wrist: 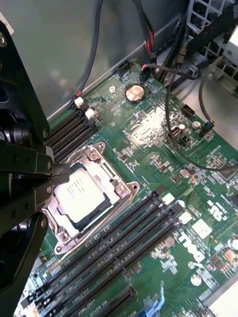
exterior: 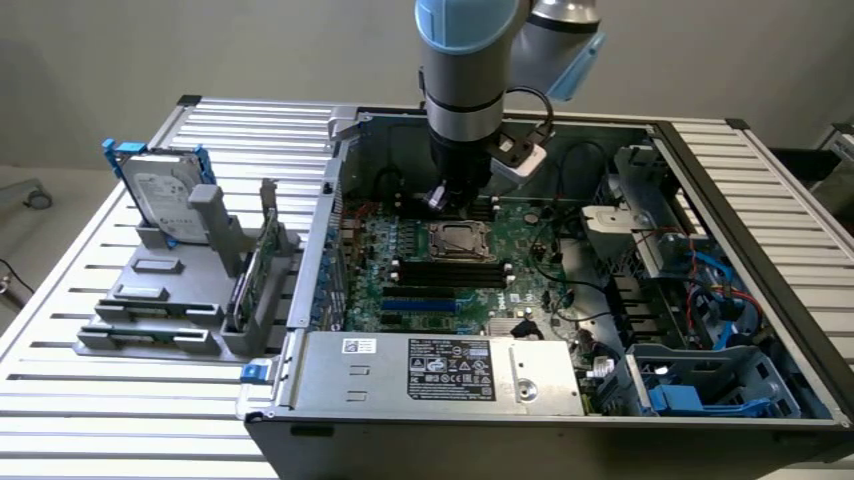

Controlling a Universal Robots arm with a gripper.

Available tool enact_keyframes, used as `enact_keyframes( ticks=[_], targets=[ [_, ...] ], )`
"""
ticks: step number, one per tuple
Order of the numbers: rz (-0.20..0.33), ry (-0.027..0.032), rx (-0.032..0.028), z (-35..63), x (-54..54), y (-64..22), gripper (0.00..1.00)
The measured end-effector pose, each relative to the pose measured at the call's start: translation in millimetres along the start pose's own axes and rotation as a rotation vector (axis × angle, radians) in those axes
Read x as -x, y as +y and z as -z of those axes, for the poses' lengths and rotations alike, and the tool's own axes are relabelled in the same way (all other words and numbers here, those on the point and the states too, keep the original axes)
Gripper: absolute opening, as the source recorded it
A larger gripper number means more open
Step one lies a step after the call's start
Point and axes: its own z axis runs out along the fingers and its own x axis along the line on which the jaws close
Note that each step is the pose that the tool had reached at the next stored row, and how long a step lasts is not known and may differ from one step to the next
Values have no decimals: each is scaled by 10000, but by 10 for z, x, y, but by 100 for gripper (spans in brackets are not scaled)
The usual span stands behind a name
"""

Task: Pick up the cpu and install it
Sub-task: 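Close the cpu cover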

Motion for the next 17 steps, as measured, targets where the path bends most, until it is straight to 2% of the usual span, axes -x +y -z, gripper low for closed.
enact_keyframes(
  ticks=[5,10,17],
  targets=[
    [-43,10,-38,105,55,18,11],
    [-42,10,-39,161,174,-24,11],
    [-181,18,0,173,218,-58,11]
  ],
)
